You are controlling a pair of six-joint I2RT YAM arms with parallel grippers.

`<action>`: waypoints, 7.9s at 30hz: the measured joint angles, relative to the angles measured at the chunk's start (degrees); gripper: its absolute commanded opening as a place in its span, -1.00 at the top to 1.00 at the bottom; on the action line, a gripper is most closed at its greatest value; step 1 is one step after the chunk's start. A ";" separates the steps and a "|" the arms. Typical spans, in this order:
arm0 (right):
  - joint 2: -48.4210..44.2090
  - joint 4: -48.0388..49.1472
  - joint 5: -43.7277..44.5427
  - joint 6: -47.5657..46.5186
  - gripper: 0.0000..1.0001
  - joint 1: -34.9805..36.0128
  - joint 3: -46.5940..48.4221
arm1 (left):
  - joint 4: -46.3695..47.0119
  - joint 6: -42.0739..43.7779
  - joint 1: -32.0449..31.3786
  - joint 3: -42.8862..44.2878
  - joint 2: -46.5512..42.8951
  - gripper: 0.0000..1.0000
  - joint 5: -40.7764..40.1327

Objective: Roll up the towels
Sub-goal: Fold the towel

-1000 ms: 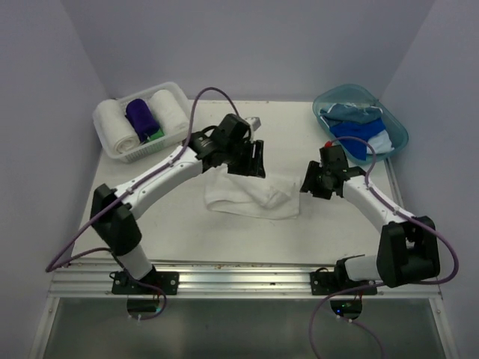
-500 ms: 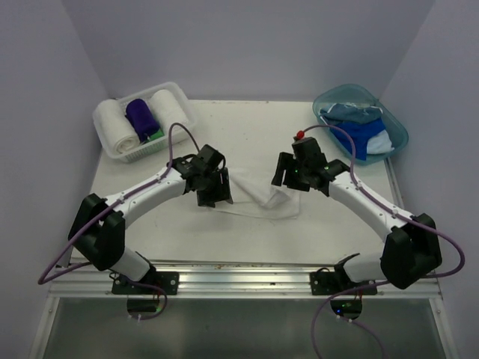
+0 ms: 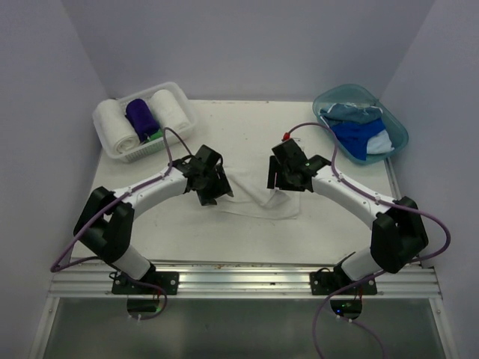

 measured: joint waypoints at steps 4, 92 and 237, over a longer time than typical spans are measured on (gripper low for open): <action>-0.02 -0.22 0.46 -0.02 -0.40 -0.02 0.00 | 1.07 -2.36 -0.22 -0.11 1.33 -0.43 0.07; -14.95 7.37 -18.40 10.54 -0.23 -5.40 -26.64 | 8.35 4.57 1.27 -9.64 -5.77 -0.31 0.92; -20.20 -0.28 -6.16 1.81 1.00 -11.19 -16.52 | 13.33 2.03 1.73 -12.83 -1.18 1.00 -5.86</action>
